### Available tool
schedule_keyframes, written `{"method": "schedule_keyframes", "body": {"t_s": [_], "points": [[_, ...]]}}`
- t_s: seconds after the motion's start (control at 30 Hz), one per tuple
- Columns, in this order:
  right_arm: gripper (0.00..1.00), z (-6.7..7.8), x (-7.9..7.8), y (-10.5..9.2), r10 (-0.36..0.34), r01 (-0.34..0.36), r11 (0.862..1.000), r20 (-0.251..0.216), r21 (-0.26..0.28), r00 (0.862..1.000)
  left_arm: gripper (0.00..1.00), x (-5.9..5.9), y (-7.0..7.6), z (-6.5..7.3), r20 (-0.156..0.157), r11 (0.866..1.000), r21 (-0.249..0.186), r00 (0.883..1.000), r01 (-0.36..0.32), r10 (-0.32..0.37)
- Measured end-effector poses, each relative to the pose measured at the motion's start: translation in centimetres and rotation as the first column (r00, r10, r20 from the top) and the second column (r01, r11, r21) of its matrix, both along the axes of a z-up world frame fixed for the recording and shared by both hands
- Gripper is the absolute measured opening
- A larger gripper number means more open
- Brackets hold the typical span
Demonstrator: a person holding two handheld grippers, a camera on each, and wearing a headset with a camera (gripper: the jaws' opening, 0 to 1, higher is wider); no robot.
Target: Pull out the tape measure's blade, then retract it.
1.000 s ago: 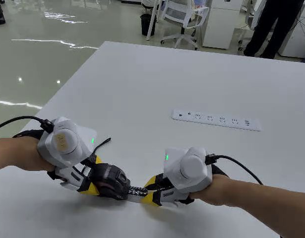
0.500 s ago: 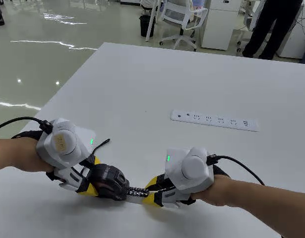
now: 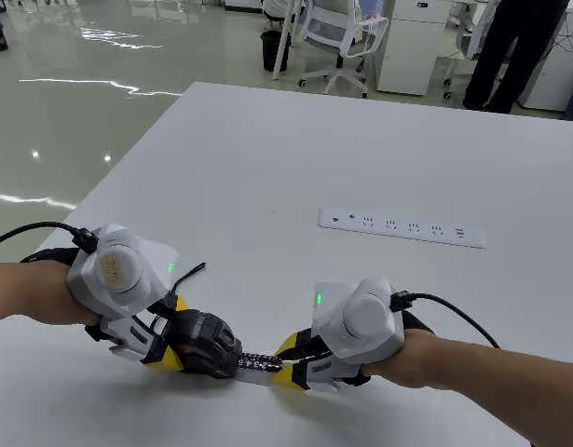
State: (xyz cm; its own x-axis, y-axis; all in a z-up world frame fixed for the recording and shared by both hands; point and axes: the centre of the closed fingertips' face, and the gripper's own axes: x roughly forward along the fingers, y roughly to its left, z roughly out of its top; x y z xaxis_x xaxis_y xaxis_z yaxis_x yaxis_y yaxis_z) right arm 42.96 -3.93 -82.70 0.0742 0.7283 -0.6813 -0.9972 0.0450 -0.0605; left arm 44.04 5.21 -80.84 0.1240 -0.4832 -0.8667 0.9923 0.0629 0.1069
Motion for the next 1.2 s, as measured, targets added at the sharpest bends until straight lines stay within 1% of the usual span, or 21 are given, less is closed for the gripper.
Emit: {"method": "schedule_keyframes", "body": {"t_s": [0.67,1.2], "points": [[0.13,0.0,-0.1,-1.0,-0.005,0.005,1.000,-0.003,0.003,1.000,0.27,0.0,-0.2,0.0,-0.006,1.000,-0.005,1.000,-0.001,0.001],[0.13,0.1,-0.3,-1.8,-0.011,0.011,1.000,0.000,-0.003,1.000,0.27,-0.1,-0.1,0.0,-0.003,1.000,-0.007,1.000,-0.004,0.004]]}}
